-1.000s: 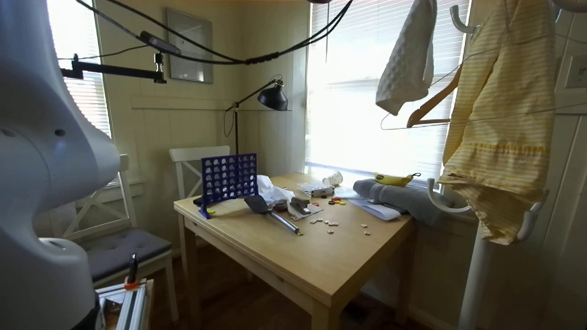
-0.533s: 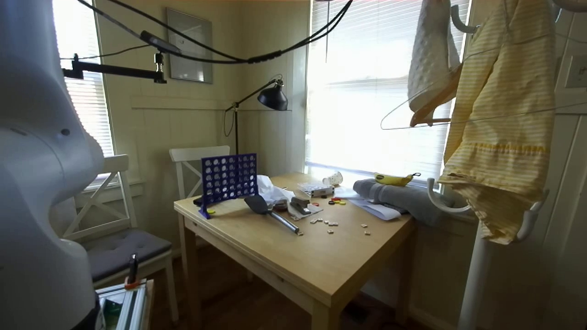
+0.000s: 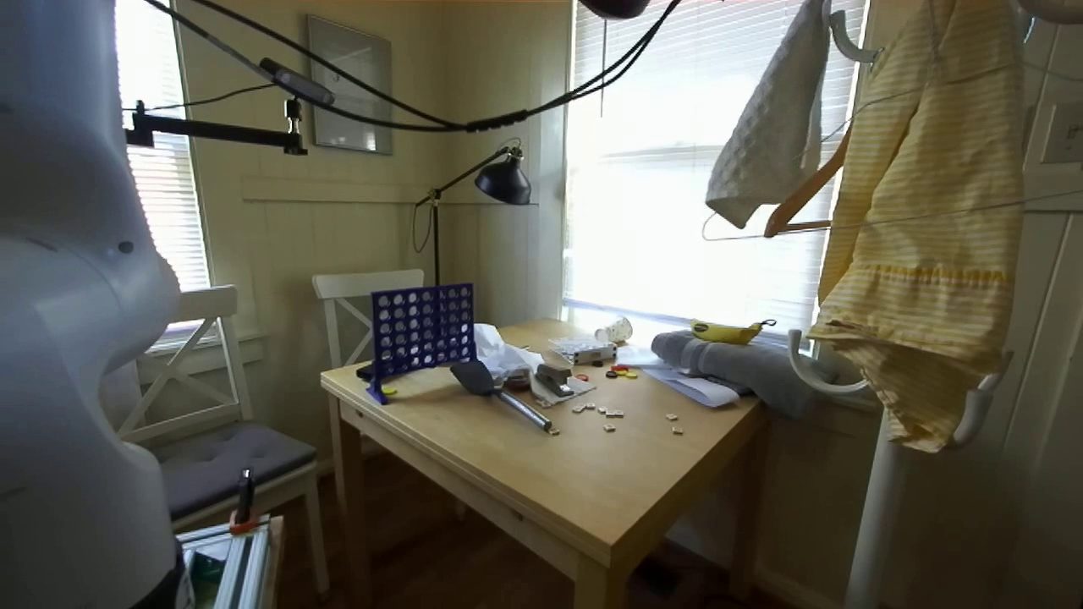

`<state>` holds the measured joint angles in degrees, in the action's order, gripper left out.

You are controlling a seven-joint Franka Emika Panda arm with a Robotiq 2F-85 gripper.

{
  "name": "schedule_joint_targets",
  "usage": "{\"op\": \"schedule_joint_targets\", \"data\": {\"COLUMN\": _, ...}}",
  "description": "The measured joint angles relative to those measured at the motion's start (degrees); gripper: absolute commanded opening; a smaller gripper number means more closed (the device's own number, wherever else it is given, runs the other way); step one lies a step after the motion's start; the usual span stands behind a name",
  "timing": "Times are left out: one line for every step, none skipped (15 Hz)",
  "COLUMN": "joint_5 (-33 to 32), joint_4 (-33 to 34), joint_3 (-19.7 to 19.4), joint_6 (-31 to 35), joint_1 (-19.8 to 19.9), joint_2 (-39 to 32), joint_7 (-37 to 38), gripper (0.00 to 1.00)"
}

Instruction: Hang the white towel on the stand

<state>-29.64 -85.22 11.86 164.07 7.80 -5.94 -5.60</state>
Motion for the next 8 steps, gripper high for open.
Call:
{"op": "schedule_joint_targets", "data": {"joint_5": -1.4, "joint_4": 1.0, "joint_3": -0.8, "joint_6": -0.5, "joint_1": 0.0, "joint_2": -0.6, "joint_7": 2.1, "gripper": 0.01}}
{"op": "schedule_joint_targets", "data": {"joint_5": -2.6, "joint_4": 2.1, "joint_3": -1.3, "joint_6": -1.2, "joint_1": 0.0, "joint_2": -1.3, "joint_7": 3.9, "gripper": 0.01}}
{"op": "schedule_joint_targets", "data": {"joint_5": -3.8, "joint_4": 3.3, "joint_3": -1.8, "joint_6": -2.1, "joint_1": -0.2, "joint_2": -2.1, "joint_7": 5.8, "gripper": 0.01}}
{"op": "schedule_joint_targets", "data": {"joint_5": -4.9, "joint_4": 4.5, "joint_3": -2.1, "joint_6": -3.0, "joint_1": -0.4, "joint_2": -2.8, "joint_7": 7.4, "gripper": 0.01}}
{"op": "schedule_joint_targets", "data": {"joint_5": -5.9, "joint_4": 5.8, "joint_3": -2.2, "joint_6": -3.8, "joint_1": -0.6, "joint_2": -3.6, "joint_7": 8.5, "gripper": 0.01}}
{"op": "schedule_joint_targets", "data": {"joint_5": -5.9, "joint_4": 6.7, "joint_3": -2.0, "joint_6": -4.5, "joint_1": -0.9, "joint_2": -4.3, "joint_7": 8.5, "gripper": 0.01}}
{"op": "schedule_joint_targets", "data": {"joint_5": -5.4, "joint_4": 7.3, "joint_3": -1.4, "joint_6": -4.5, "joint_1": -1.1, "joint_2": -4.8, "joint_7": 7.2, "gripper": 0.01}}
{"op": "schedule_joint_targets", "data": {"joint_5": -3.6, "joint_4": 7.6, "joint_3": -1.3, "joint_6": -4.5, "joint_1": -2.0, "joint_2": -5.2, "joint_7": 4.8, "gripper": 0.01}}
